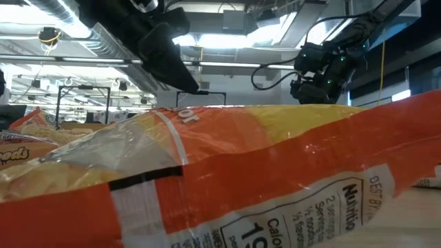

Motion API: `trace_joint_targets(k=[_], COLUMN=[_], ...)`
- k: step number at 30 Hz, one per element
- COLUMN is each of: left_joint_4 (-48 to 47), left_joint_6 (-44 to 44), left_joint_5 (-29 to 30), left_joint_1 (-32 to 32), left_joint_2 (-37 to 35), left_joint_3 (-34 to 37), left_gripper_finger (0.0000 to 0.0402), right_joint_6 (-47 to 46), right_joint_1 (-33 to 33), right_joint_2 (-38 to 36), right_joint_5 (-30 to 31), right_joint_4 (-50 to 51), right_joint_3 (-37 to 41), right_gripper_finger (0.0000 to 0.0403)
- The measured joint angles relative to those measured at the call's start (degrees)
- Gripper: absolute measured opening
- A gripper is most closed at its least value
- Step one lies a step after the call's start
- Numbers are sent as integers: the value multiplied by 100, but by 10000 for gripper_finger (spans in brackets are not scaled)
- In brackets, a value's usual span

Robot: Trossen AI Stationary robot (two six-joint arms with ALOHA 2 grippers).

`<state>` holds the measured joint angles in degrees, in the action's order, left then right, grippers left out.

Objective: Sort Maruchan noodles
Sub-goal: Put the red noodle pack into the blue bin

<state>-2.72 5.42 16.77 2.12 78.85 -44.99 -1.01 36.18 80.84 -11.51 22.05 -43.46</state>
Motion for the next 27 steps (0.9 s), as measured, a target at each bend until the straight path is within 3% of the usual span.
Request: trace_joint_targets(k=[7, 20, 27], left_joint_4=[10, 72, 120], left_joint_6=[-1, -5, -12], left_joint_5=[-64, -144, -144], left_joint_1=[-30, -28, -36], left_joint_2=[31, 31, 31], left_joint_3=[2, 2, 2], left_gripper_finger=[198, 198, 198], right_joint_6=[-48, -40, -17], right_joint_1=[21, 63, 114], right_joint_2=[433, 942, 1080], right_joint_5=[344, -84, -362], right_joint_4=[-36, -291, -296], right_joint_3=[2, -20, -20], right_gripper_finger=[374, 385, 315])
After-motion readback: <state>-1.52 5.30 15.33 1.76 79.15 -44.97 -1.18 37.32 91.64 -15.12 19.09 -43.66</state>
